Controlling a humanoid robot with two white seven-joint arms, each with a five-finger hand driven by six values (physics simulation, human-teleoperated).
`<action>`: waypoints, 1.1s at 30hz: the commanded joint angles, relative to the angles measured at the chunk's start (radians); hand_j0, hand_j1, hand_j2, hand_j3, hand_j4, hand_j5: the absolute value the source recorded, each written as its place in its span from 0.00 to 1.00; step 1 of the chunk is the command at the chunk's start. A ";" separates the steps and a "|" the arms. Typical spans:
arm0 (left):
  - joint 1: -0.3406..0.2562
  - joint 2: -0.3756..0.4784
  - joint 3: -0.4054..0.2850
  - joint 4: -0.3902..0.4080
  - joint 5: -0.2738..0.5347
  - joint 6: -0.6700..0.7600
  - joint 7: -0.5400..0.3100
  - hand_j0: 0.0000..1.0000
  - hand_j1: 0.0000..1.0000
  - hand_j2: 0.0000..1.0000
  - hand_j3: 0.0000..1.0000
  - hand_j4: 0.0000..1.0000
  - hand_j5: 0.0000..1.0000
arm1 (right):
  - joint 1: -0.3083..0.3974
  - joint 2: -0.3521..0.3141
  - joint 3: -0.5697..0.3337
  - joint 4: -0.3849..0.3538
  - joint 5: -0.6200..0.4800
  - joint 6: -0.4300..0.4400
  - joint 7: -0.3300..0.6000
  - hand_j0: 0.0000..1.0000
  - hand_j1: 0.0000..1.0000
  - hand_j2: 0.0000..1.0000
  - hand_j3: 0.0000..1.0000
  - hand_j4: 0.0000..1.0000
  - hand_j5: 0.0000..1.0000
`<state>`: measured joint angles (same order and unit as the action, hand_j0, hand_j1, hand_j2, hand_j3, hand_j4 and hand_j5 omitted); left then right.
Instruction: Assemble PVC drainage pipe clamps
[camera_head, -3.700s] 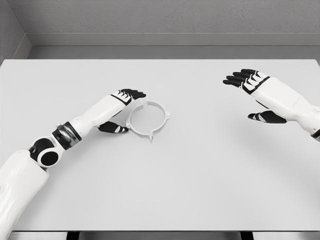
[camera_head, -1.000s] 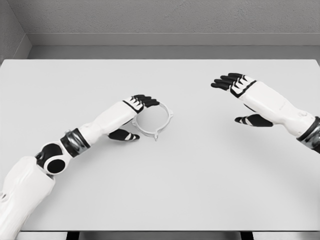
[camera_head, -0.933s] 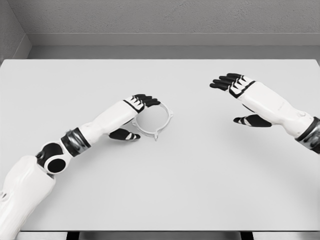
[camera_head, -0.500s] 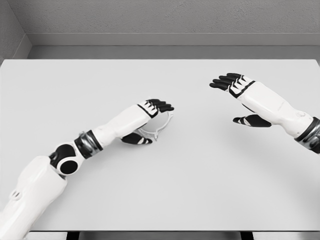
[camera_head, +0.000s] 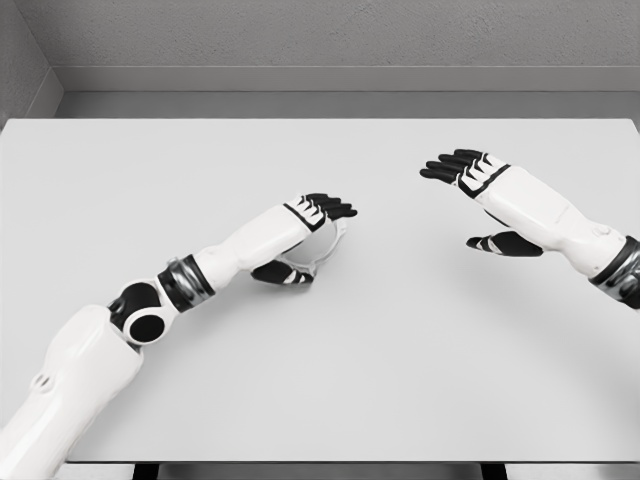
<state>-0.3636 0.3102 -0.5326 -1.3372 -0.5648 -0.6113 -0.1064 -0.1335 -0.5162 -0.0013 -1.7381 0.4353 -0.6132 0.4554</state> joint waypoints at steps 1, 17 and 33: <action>-0.002 -0.006 -0.003 0.013 0.006 0.000 -0.001 1.00 1.00 1.00 1.00 1.00 1.00 | 0.000 -0.001 0.000 -0.001 -0.007 0.002 -0.001 1.00 1.00 1.00 1.00 1.00 1.00; -0.009 -0.025 -0.017 0.046 0.006 0.000 -0.001 1.00 1.00 1.00 1.00 1.00 1.00 | 0.011 -0.001 -0.002 0.000 -0.009 0.002 -0.001 1.00 1.00 1.00 1.00 1.00 1.00; -0.021 -0.029 -0.020 0.063 0.006 0.000 -0.001 1.00 1.00 1.00 1.00 1.00 1.00 | 0.012 -0.001 -0.002 -0.001 -0.009 0.002 -0.001 1.00 1.00 1.00 1.00 1.00 1.00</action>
<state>-0.3850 0.2803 -0.5528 -1.2750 -0.5653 -0.6113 -0.1080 -0.1212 -0.5163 -0.0023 -1.7391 0.4338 -0.6132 0.4546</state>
